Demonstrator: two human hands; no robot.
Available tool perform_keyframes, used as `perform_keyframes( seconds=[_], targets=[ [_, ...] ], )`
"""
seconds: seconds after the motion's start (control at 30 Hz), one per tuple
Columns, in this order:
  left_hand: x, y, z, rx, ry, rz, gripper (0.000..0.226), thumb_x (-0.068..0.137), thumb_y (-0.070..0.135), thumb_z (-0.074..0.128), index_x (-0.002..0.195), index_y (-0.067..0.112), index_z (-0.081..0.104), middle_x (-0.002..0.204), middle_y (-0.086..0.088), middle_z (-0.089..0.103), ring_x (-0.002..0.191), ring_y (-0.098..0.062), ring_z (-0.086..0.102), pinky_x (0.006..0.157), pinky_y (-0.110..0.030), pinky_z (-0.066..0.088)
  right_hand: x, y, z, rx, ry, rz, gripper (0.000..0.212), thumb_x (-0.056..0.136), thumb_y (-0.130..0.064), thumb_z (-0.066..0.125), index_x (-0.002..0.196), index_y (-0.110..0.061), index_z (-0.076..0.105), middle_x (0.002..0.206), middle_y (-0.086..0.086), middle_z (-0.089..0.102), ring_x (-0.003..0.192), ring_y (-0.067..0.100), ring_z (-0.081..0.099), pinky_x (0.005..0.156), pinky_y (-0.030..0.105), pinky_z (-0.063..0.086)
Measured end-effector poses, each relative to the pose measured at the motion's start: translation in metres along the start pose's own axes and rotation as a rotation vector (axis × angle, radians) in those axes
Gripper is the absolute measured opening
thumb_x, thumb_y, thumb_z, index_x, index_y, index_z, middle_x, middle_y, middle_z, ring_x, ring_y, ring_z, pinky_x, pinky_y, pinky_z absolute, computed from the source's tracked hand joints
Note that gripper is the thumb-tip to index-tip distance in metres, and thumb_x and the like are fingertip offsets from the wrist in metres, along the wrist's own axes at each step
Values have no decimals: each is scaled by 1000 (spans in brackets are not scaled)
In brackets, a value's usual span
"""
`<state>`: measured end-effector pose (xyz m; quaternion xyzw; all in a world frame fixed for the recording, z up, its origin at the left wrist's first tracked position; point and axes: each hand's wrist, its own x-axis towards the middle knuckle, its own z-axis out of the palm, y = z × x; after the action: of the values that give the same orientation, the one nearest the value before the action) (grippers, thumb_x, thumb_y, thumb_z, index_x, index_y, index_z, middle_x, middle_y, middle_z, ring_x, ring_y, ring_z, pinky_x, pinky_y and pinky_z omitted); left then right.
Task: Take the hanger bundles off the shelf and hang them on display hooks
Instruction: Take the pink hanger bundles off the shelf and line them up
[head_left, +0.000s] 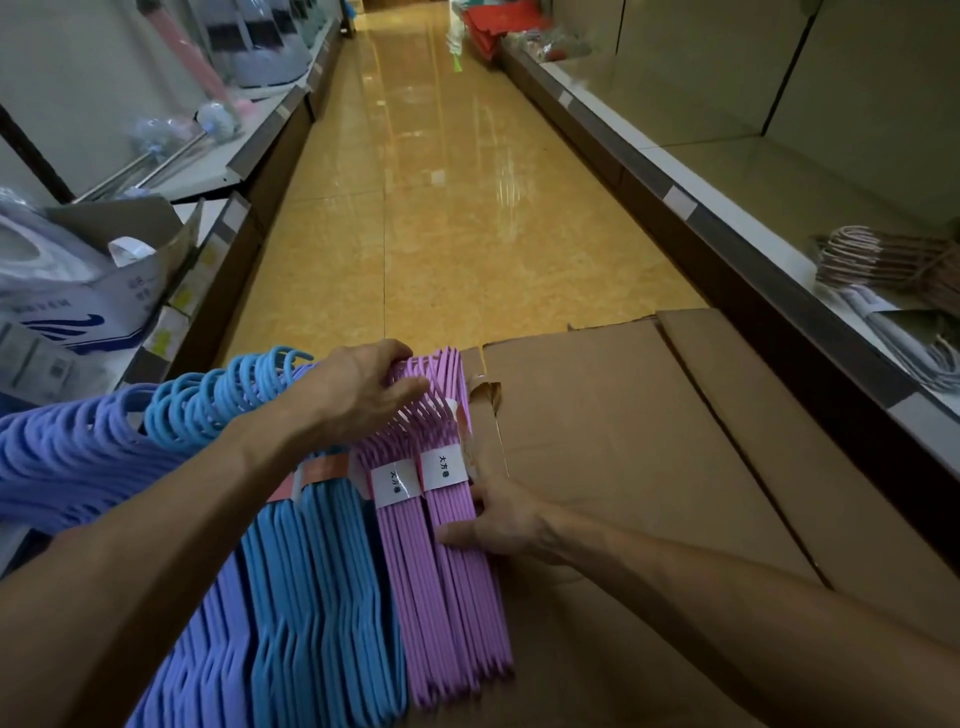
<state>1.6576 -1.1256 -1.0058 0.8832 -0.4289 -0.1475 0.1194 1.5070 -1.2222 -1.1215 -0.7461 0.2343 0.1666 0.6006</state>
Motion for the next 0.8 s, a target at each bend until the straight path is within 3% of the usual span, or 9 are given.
perform_keyframes(
  seconds=[0.1,0.2,0.3,0.37,0.5,0.63,0.8],
  targets=[
    [-4,4,-6,-37,72,35,53,98,46,51,143,18,47,142,-7,55,125,-20,53,93,-25,40,-13,0,-12,-77,15,1,5,96,-24,63,99,-26,60,103,-6,64,99,13,64,88,30,56],
    [-8,16,-12,-121,139,83,47,97,44,51,137,20,53,138,-2,58,124,-16,54,97,-26,41,-30,1,-27,-214,109,-15,12,97,-25,61,88,-30,56,92,-8,60,83,6,59,69,20,49],
    [-13,33,-19,-233,172,141,39,97,41,51,131,23,57,127,4,60,117,-12,56,94,-28,46,-49,2,-44,-383,209,-7,5,98,-28,60,99,-24,61,101,-2,64,91,10,60,77,26,53],
    [-17,47,-22,-298,188,186,32,96,40,51,125,29,59,121,9,61,112,-9,58,89,-27,47,-65,2,-57,-497,263,-15,16,99,-30,58,110,-21,64,109,1,66,96,14,60,84,32,54],
    [-25,82,-19,-494,198,255,16,95,38,55,110,41,61,110,14,67,97,0,65,86,-29,52,-103,5,-84,-658,347,-63,20,100,-29,54,113,-20,66,112,2,69,97,19,61,81,34,51],
    [-27,128,-12,-670,197,304,18,96,29,58,113,29,65,102,9,71,90,0,69,78,-22,53,-134,14,-109,-653,436,-68,22,100,-28,53,113,-19,68,110,2,70,98,20,63,81,34,53],
    [-22,179,-2,-834,162,336,19,98,25,58,114,22,68,101,2,73,93,-13,71,83,-35,57,-170,28,-142,-612,542,-62,24,100,-24,52,113,-14,70,109,3,72,100,19,65,88,41,55]
  ],
)
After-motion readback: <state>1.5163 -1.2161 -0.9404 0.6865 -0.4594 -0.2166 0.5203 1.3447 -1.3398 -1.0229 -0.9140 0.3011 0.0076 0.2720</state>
